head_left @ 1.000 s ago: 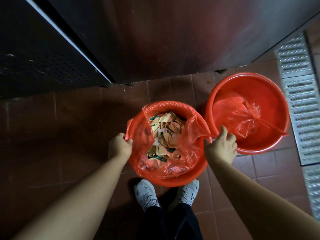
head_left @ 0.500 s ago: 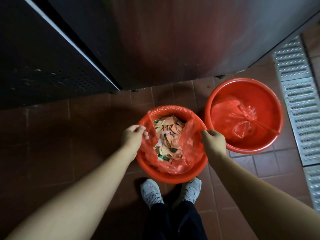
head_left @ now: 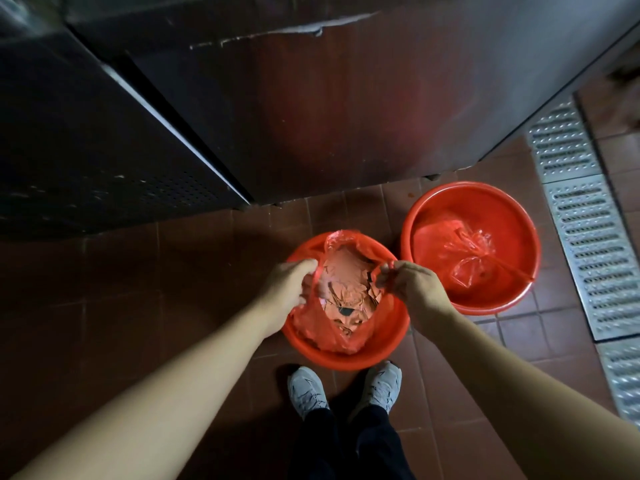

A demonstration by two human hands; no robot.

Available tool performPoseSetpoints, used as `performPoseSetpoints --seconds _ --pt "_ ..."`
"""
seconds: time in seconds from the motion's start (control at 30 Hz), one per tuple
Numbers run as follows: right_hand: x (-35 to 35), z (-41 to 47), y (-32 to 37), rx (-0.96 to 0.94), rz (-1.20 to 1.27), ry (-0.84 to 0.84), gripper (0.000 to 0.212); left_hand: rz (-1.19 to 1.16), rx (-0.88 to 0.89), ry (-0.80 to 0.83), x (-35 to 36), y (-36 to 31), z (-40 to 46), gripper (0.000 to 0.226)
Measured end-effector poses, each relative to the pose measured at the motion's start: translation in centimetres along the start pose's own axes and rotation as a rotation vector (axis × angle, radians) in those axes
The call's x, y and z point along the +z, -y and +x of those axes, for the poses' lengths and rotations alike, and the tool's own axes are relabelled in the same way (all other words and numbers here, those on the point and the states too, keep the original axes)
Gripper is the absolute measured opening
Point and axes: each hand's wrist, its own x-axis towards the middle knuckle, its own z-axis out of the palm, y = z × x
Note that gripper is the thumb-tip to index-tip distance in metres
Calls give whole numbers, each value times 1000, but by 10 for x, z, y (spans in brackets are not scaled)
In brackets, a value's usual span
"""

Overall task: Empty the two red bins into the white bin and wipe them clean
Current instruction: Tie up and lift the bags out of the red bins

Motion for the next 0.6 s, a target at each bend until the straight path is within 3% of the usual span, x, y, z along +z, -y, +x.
performPoseSetpoints --seconds 0.17,0.27,0.4,0.6 --pt "-17 -9 -7 53 54 122 45 -45 -44 74 2 -3 -13 30" --pt "-20 -14 -10 50 -96 240 37 -100 -47 75 4 -1 -12 27" --pt "-14 -20 -9 126 -185 435 23 16 -113 142 16 7 -8 27" --pt "0 -17 -3 58 -446 506 31 38 -184 216 38 18 -1 22"
